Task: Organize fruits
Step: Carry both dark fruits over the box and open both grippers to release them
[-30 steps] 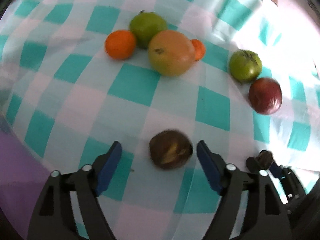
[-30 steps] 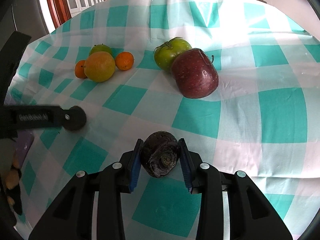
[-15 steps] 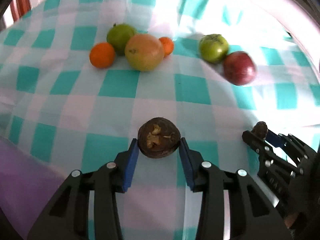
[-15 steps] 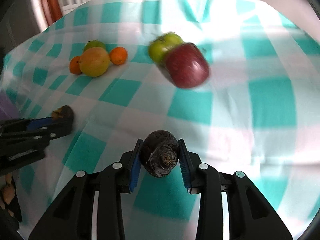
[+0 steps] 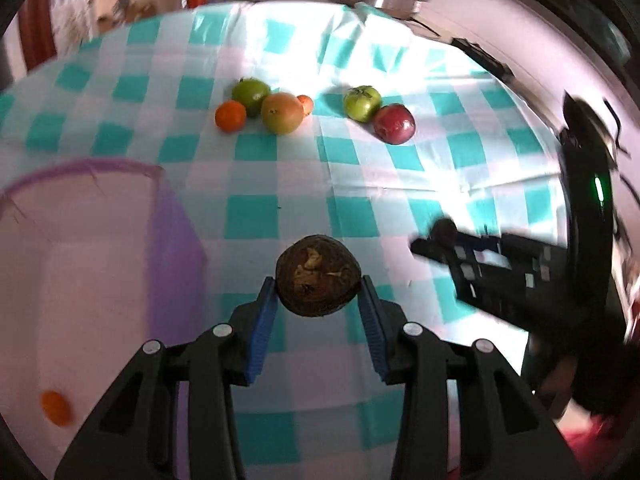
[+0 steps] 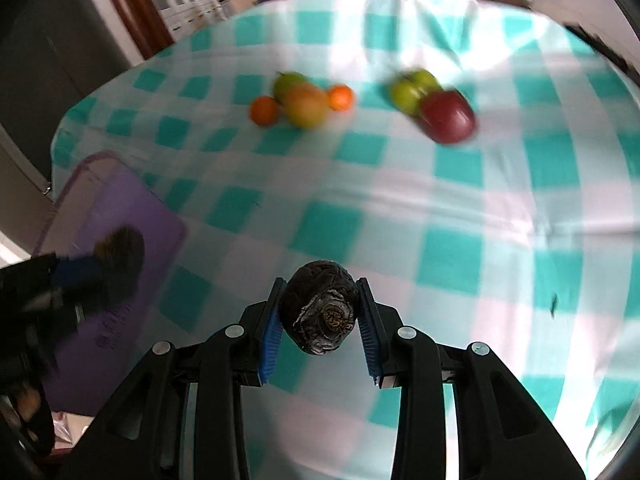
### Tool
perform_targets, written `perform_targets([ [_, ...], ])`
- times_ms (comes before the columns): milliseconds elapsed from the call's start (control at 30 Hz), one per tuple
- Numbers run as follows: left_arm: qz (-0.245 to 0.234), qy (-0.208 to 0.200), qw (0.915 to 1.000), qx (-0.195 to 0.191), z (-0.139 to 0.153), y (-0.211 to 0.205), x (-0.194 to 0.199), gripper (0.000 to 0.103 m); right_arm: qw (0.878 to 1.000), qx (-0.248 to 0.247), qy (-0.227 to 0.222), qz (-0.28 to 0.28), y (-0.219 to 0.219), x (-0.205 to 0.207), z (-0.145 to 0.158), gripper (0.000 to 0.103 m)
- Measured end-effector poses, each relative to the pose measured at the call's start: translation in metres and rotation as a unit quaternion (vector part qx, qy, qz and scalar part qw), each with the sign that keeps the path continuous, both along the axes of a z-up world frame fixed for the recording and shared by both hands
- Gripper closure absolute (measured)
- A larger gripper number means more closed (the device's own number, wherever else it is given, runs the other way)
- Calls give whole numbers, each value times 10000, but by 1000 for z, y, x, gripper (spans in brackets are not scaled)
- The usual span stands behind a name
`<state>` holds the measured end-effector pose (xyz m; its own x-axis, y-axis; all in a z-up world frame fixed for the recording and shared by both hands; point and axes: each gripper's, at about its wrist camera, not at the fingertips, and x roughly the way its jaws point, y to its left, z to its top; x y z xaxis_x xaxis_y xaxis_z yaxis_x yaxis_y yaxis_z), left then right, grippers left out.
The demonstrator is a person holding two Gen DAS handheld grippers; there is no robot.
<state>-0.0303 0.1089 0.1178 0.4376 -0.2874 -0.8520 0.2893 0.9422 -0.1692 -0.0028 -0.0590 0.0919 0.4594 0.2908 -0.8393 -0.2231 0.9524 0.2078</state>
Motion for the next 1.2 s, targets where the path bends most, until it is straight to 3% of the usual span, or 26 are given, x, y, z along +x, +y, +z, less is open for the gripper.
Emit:
perform_targets([
  [100,-75,-270,9995,127,15,12,-1,62,9998,2,-134,122,19,13,16,69],
  [267,187,-618,9979,95,43,46,7,61,9995,-36,-40,306,48,25,24,69],
  [533,606,-875,9943,58,58,98,7,61,9992,-15,-157,371,80,39,41,69],
  [933,1206,-677,9904,21,40,175,-6,61,9930,193,-741,901,157,33,72,69],
  [1200,1513,-507,9871,149,28,214,-12,61,9788,64,-907,1835,226,16,78,69],
])
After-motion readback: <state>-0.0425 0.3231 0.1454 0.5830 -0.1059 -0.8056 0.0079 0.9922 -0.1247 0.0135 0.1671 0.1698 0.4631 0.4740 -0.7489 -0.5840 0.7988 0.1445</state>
